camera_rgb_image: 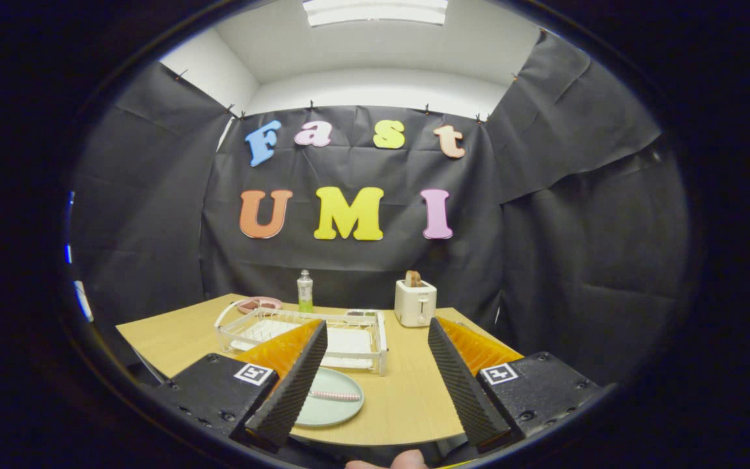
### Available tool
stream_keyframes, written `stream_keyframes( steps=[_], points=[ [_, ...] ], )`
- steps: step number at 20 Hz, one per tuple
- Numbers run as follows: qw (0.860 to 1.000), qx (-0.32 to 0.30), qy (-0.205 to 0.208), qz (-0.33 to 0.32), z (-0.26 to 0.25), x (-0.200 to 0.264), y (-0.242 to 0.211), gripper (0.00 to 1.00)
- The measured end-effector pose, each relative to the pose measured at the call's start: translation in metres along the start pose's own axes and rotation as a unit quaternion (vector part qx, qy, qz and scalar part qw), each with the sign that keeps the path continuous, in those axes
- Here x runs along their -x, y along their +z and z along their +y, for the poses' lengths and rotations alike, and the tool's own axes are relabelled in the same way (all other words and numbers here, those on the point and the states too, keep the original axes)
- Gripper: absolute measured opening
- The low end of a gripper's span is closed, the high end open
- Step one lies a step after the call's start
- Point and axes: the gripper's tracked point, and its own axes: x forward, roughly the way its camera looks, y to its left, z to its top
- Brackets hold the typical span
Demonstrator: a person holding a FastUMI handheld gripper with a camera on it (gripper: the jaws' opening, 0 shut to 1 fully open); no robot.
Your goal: Take the plate from the dish rack, then take the spoon from the basket and place it into the plate.
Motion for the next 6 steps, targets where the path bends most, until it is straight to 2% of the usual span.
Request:
stream_keyframes(
  steps=[6],
  points=[
    [1.000,0.002,-0.004,-0.005,-0.0016,0.0002,0.0010,1.00]
  ],
)
